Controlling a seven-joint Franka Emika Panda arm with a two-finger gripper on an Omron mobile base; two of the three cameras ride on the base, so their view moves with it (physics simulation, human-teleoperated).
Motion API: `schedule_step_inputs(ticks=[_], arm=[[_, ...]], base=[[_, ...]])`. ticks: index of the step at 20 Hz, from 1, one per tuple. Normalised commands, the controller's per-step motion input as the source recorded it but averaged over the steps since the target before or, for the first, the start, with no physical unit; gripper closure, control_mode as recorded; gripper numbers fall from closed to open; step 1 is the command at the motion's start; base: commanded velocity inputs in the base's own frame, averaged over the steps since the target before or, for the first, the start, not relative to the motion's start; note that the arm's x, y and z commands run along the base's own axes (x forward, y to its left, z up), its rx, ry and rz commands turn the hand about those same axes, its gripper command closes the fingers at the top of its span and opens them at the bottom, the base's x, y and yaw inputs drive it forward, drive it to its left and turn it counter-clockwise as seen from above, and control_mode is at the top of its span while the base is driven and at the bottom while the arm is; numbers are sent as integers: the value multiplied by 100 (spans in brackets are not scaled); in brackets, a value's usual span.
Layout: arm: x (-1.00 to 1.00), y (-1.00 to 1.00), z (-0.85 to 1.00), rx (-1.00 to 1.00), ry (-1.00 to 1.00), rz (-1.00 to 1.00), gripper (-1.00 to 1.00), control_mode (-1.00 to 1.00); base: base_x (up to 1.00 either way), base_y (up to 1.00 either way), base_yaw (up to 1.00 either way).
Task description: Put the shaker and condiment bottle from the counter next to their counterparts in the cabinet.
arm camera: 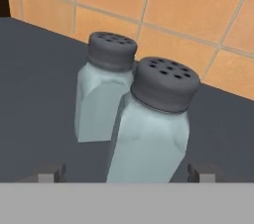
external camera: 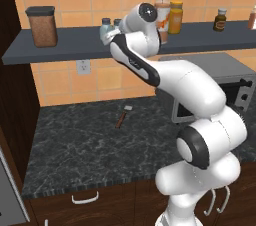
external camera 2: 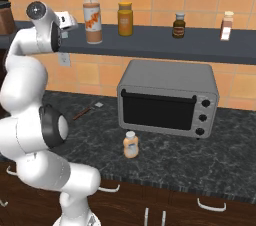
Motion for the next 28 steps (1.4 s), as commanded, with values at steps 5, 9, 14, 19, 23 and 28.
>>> schedule_step_inputs(ticks=[5,9,14,19,23,28], arm=[[-74,0,11,0,0,0,-100,-100],[-85,-6,19,0,0,0,-100,-100],[-95,-21,10,0,-1,-7,-100,-100],[-100,-33,0,0,-5,-13,-100,-100],[-100,-45,-4,0,-7,-20,-100,-100],[-85,-64,-36,0,-2,-14,-100,-100]], base=[[0,0,0],[0,0,0],[0,0,0],[0,0,0],[0,0,0],[0,0,0]])
